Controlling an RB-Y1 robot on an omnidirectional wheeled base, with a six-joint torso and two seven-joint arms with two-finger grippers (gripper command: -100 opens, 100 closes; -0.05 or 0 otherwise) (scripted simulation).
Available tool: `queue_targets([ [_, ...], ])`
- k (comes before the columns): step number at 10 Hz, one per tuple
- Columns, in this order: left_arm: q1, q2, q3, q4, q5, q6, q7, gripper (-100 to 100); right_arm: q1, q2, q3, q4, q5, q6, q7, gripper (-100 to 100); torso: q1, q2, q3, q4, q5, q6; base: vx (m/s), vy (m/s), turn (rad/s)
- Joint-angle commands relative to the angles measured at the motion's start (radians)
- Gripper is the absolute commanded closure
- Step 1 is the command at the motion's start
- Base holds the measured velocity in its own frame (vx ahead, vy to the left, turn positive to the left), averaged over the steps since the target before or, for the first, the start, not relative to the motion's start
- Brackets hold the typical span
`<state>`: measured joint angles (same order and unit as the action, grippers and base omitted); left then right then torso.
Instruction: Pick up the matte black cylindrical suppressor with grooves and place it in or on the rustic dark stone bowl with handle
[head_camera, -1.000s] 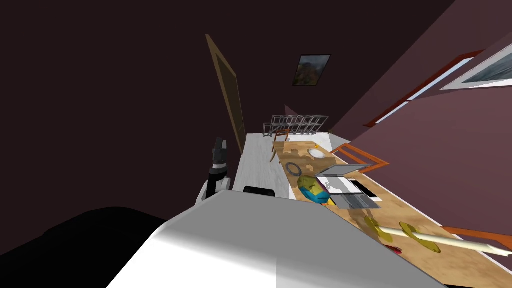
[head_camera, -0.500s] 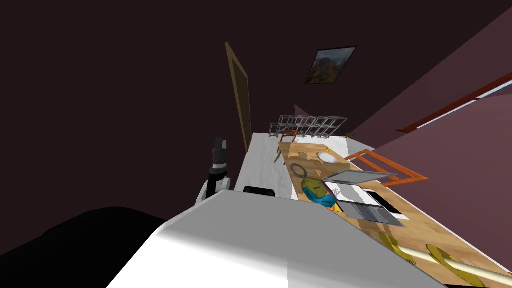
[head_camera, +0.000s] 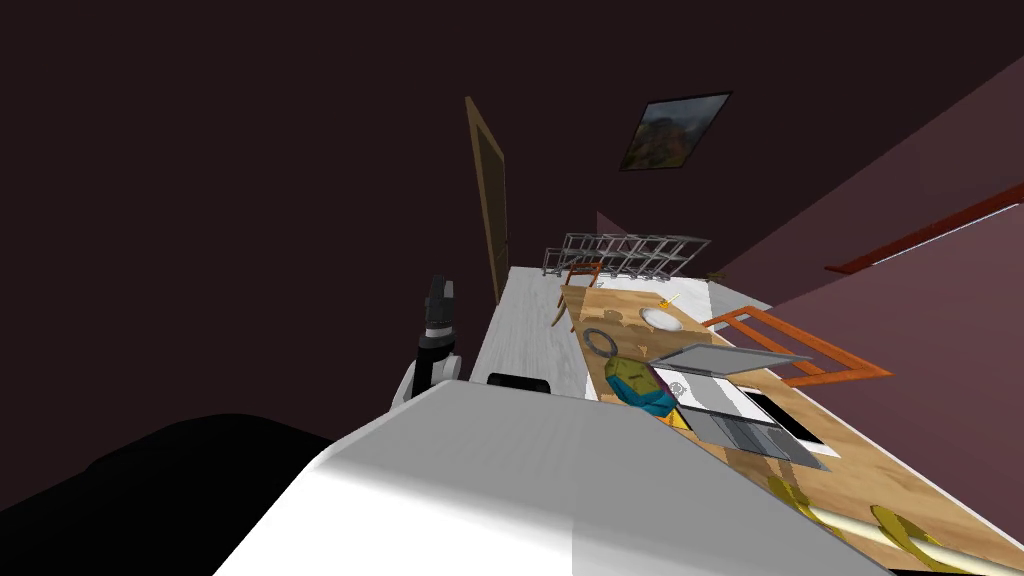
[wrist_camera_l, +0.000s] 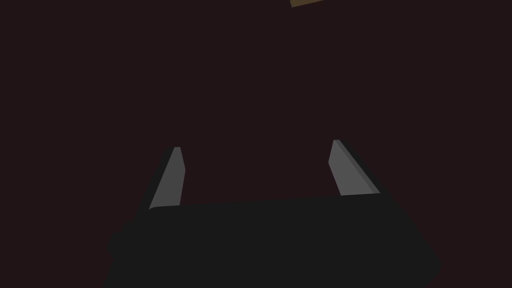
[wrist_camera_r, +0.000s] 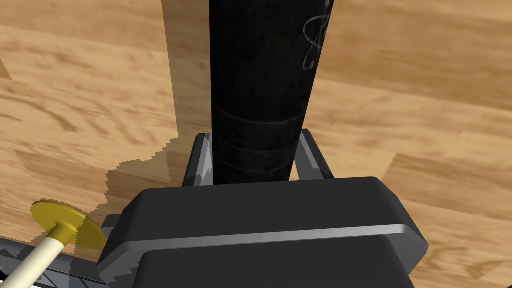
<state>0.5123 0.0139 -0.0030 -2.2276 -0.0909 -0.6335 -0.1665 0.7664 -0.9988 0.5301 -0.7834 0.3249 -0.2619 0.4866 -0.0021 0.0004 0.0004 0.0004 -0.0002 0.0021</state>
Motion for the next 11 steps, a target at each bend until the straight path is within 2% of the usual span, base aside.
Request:
queue_targets([
  [1,0.0,0.0,0.0,0.0,0.0,0.0,0.0,0,0.0,0.0,0.0,0.0,0.0,0.0,0.0,100,0.0,0.0,0.0,0.0,0.0,0.0,0.0,0.0,0.0],
  [3,0.0,0.0,0.0,0.0,0.0,0.0,0.0,0,0.0,0.0,0.0,0.0,0.0,0.0,0.0,100,0.0,-0.001,0.0,0.0,0.0,0.0,0.0,0.0,0.0],
  [4,0.0,0.0,0.0,0.0,0.0,0.0,0.0,0,0.0,0.0,0.0,0.0,0.0,0.0,0.001,0,0.001,-0.001,-0.001,0.0,0.0,0.0,0.0,0.0,0.0],
  [5,0.0,0.0,0.0,0.0,0.0,0.0,0.0,0,-0.015,-0.026,0.015,-0.002,-0.004,-0.011,0.018,100,0.001,-0.001,-0.001,0.0,0.001,0.0,0.07,0.008,-0.339],
  [8,0.001,0.0,0.0,0.0,0.0,0.0,0.0,0,-0.08,-0.078,0.065,0.032,-0.013,-0.06,0.064,100,0.003,-0.011,-0.006,-0.002,0.0,-0.001,0.143,0.022,-0.397],
  [11,0.0,0.0,0.0,0.0,0.0,0.0,0.0,0,-0.129,-0.117,0.102,0.057,-0.019,-0.097,0.099,100,0.002,-0.009,-0.005,-0.002,0.001,-0.001,0.098,0.023,-0.256],
])
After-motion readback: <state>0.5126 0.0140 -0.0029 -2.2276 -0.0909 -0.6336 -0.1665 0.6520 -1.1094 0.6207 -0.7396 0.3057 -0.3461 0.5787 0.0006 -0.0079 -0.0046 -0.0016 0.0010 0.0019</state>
